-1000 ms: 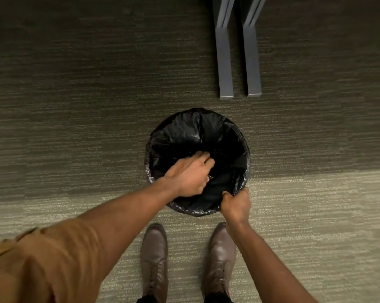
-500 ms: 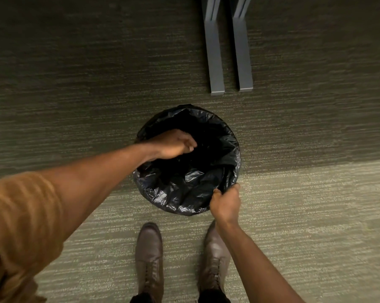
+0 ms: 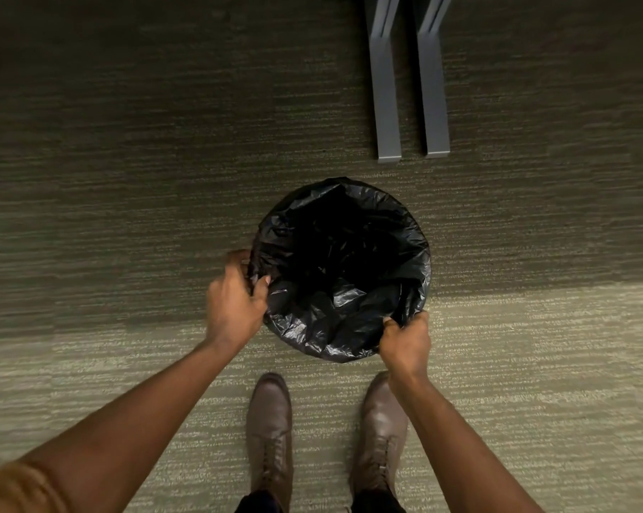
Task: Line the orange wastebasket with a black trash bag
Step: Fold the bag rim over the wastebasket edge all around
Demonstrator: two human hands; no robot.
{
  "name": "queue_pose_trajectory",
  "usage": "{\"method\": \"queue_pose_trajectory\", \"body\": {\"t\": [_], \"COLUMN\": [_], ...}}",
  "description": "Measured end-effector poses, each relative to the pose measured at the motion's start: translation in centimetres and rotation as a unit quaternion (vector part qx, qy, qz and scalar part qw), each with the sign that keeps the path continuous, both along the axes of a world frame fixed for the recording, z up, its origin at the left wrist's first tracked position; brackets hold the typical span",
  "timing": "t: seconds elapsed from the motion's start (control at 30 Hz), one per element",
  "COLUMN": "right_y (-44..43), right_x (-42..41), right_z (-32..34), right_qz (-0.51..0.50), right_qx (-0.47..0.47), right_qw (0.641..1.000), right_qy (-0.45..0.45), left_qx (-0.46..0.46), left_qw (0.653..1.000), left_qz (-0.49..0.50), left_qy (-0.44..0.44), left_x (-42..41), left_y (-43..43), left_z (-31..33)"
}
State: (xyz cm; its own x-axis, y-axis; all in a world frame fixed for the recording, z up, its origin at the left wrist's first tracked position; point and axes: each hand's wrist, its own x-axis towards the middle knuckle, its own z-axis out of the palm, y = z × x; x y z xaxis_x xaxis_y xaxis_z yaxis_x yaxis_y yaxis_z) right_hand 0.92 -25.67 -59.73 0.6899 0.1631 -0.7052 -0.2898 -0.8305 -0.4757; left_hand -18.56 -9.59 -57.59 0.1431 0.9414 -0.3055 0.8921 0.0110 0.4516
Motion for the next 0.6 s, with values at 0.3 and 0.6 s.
{"method": "queue_pose_trajectory", "body": {"t": [0.3, 0.6], "right_y": [-1.6, -0.3], "right_x": [1.1, 5.2], "right_z": [0.3, 2.1], "right_qz": [-0.108, -0.016], "right_qx": [0.103, 0.131], "right_qw": [0.973, 0.989], "right_qy": [0.174, -0.070], "left_qx": [-0.129, -0.232], "left_qw": [0.960, 0.909], "left_qz": [0.173, 0.292], "left_qy": [-0.176, -0.186], "left_x": [-1.0, -0.9], "left_y": [-0.2, -5.6], "left_z": [-0.3, 1.4]}}
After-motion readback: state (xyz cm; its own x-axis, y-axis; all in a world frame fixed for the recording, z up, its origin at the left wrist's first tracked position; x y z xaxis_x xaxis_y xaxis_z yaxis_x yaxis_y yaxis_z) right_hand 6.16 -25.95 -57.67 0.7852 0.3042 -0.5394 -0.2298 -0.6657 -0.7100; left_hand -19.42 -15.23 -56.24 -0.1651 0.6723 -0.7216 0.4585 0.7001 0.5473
